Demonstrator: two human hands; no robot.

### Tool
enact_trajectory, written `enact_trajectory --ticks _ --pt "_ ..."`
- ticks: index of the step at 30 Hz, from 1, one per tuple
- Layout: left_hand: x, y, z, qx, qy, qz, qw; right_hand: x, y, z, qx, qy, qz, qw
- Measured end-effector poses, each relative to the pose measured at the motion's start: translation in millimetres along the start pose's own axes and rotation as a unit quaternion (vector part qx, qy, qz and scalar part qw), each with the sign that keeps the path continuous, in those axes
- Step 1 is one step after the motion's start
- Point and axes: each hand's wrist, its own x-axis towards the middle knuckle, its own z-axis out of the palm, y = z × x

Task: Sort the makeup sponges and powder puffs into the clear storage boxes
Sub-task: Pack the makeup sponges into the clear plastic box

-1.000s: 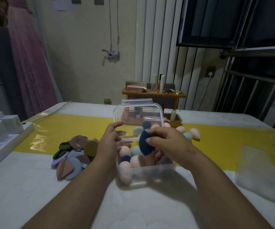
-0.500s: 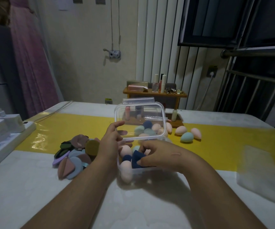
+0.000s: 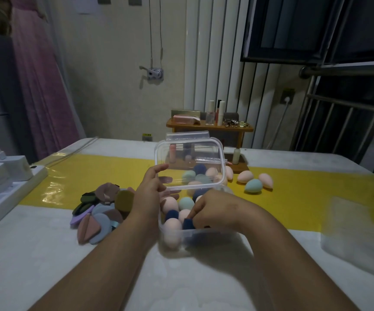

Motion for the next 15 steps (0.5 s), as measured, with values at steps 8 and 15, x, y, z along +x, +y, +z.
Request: enact_trajectory --ticks 8,15 --pt "2.1 -0.9 -0.5 0.0 -0.003 -0.002 1.0 -2.9 2.8 -3.2 0.046 -0.006 -0.009 0.999" --pt "1.1 -0.7 -1.1 0.003 -0.004 -0.005 1.0 8.2 0.8 6.7 -0.019 0.037 -0.022 0.999"
